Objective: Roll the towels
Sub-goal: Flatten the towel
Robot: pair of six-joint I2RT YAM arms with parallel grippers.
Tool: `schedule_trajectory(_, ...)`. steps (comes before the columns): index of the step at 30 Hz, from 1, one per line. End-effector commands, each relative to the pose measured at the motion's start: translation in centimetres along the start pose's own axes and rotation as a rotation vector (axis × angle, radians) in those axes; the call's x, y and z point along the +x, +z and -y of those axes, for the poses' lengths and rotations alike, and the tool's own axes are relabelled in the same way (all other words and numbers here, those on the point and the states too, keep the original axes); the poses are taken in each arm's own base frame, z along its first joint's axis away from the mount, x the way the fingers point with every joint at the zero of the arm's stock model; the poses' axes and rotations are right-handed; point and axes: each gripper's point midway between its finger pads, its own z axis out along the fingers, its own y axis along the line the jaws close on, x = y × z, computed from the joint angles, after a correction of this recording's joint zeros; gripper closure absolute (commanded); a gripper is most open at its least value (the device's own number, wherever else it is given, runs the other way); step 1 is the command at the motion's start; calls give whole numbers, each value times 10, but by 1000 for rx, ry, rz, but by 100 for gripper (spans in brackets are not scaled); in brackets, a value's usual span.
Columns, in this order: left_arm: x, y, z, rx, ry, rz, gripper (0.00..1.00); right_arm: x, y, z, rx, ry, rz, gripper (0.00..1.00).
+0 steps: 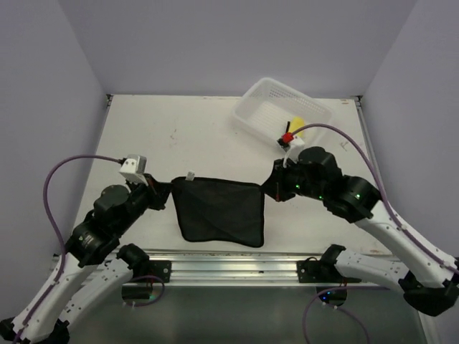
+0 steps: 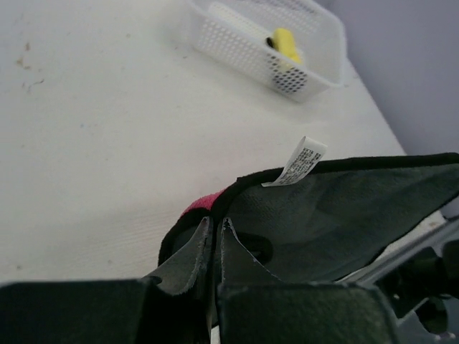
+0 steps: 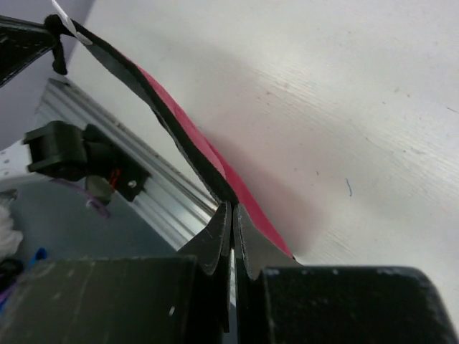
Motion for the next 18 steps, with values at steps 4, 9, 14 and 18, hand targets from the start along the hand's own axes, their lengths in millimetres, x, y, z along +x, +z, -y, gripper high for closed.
schedule_trajectory(4, 3, 45, -62, -402, -25, -20, 100, -17, 63, 40, 213, 1, -17, 100)
schedule_trajectory(9, 10, 95, -73, -504, 5, -88, 100, -38, 107, 71, 279, 8, -34, 100)
schedule_trajectory(14, 31, 126, -88, -525, 32, -141, 100, -41, 142, 105, 306, 16, -65, 100)
schedule_trajectory(18, 56, 141, -114, -596, 36, -181, 100, -35, 166, 113, 288, -10, -94, 100)
